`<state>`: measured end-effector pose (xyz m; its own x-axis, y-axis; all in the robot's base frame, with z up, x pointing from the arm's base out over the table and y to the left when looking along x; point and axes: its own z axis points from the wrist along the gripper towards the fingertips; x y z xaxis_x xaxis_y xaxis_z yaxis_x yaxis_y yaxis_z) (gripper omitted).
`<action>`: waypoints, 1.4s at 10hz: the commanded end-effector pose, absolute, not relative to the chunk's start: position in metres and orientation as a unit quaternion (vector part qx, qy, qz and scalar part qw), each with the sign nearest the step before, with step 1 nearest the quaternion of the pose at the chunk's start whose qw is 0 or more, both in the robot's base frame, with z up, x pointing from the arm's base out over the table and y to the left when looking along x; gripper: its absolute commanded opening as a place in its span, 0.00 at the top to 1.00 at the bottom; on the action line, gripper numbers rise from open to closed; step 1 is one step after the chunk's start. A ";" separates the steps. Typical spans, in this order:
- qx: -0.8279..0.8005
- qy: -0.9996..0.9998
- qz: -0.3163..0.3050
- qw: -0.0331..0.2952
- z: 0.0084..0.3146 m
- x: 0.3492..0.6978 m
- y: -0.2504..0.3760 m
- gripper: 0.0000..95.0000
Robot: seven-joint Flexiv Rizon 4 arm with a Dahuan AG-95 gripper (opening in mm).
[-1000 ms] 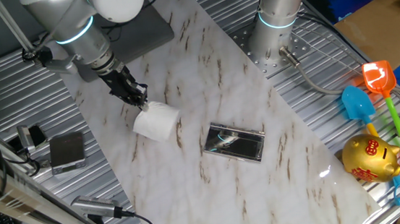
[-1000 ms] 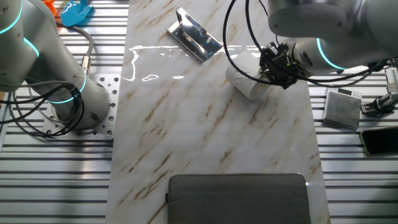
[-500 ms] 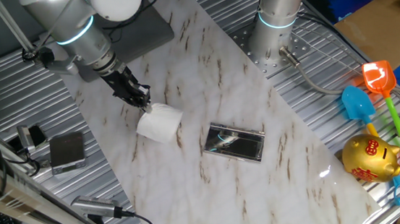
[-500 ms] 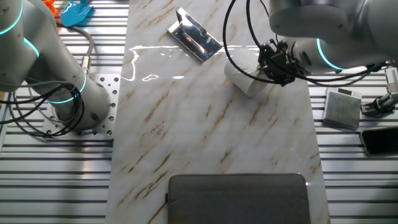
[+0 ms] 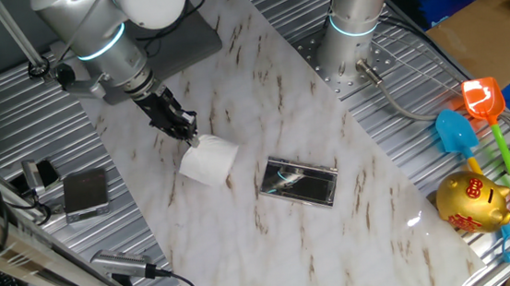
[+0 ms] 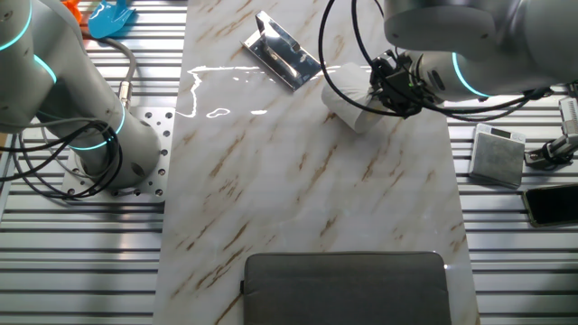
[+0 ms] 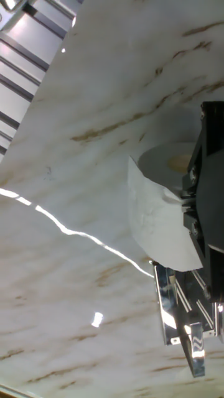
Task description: Take the roll of paper down from the shelf
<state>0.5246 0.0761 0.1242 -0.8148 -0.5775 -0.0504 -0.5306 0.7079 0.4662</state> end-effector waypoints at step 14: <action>0.290 -0.914 -0.274 0.071 0.129 0.491 0.116 1.00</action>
